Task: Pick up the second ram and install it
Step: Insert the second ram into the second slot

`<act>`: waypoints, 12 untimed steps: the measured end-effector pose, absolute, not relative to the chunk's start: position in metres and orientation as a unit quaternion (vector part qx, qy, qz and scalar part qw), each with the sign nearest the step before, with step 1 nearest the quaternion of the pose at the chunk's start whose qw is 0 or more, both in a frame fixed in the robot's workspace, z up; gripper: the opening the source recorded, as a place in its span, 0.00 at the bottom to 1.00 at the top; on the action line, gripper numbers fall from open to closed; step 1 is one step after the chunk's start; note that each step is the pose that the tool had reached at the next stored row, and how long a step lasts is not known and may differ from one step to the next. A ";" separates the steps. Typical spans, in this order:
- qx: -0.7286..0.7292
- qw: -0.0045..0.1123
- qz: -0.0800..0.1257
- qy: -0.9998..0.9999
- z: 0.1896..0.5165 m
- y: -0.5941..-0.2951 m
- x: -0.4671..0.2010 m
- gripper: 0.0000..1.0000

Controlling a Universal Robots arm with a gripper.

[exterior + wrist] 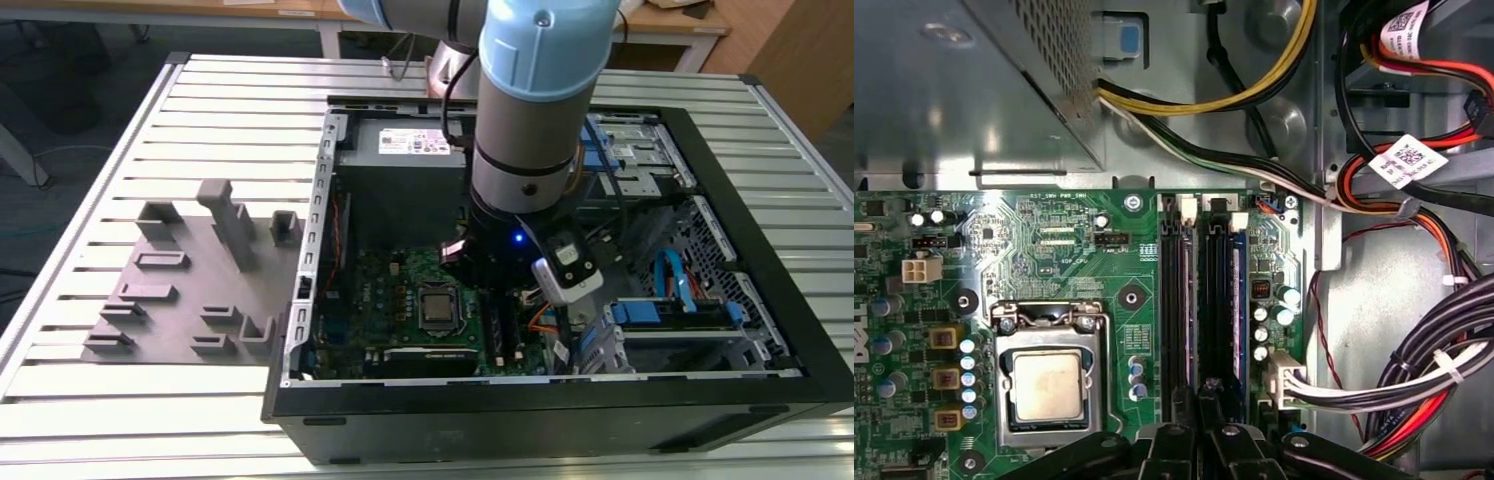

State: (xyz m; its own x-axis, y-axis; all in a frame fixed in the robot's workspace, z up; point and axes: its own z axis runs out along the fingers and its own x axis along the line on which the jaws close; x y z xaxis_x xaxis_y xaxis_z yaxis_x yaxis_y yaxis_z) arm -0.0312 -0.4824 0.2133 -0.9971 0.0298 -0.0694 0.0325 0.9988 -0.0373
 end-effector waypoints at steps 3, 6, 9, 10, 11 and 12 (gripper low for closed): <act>0.016 0.034 -0.019 0.999 0.213 -0.482 -0.031 0.10; 0.016 0.034 -0.019 0.999 0.213 -0.482 -0.031 0.12; 0.016 0.034 -0.019 0.999 0.214 -0.482 -0.031 0.18; 0.016 0.034 -0.019 0.999 0.217 -0.482 -0.031 0.18; 0.016 0.034 -0.019 0.999 0.221 -0.482 -0.031 0.18; 0.016 0.034 -0.019 0.999 0.226 -0.482 -0.031 0.18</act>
State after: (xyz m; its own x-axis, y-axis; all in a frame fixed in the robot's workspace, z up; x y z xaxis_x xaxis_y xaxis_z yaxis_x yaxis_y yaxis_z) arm -0.0309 -0.4824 0.2256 -0.9971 0.0298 -0.0695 0.0324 0.9988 -0.0373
